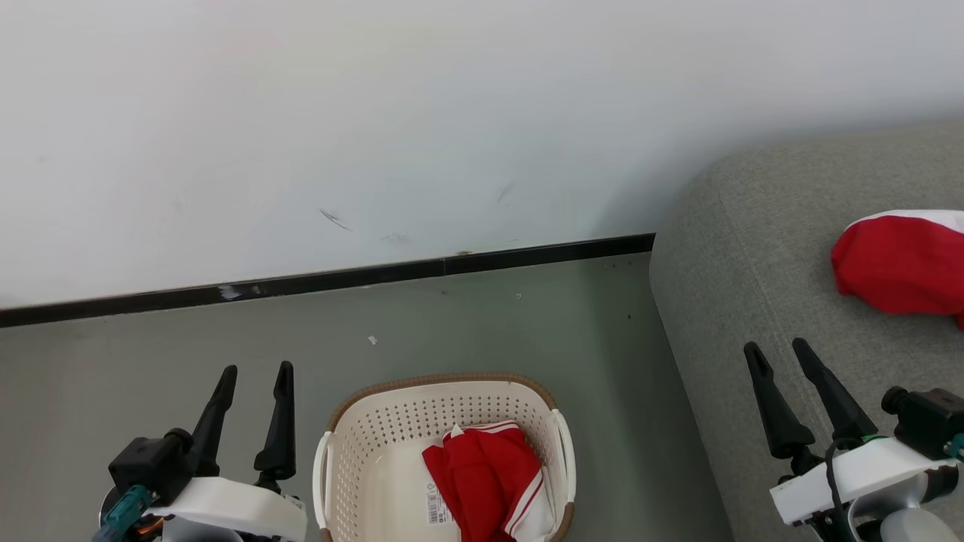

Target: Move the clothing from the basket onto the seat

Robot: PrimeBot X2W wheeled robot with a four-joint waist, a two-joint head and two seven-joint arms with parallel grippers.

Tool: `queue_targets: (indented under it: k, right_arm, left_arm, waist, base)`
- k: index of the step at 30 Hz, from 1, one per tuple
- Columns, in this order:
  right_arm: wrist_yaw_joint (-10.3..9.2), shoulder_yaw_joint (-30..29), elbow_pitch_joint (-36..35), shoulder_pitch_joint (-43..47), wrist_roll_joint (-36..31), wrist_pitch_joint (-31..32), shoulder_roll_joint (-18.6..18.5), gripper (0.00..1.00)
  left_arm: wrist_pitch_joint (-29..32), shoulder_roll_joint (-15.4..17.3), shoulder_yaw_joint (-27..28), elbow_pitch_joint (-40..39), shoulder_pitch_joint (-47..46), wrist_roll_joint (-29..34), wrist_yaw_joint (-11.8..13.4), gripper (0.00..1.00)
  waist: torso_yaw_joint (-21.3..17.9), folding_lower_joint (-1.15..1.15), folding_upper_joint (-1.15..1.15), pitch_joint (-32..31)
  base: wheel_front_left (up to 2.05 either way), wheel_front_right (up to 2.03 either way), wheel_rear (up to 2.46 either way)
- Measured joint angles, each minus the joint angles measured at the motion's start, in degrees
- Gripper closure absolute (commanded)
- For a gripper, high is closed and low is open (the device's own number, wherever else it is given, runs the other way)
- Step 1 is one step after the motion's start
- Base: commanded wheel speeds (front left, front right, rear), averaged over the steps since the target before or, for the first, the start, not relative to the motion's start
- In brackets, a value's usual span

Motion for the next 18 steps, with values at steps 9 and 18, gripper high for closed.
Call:
queue_targets:
  k: [9,18]
  right_arm:
    - [0.0,-0.09,-0.86,-0.05,-0.08,0.0,0.01,0.0]
    - [0.0,-0.26,-1.97,-0.58,-0.07,0.0,0.21,0.0]
  left_arm:
    - [0.0,-0.29,0.15,0.52,-0.07,0.25,-1.43,0.0]
    - [0.0,-0.52,0.08,0.91,-1.98,1.19,-2.01,0.0]
  waist:
    - [-0.32,0.0,0.0,1.23]
    - [-1.0,0.0,0.0,3.3]
  base:
    - [0.0,0.0,0.0]
    - [0.0,0.0,0.0]
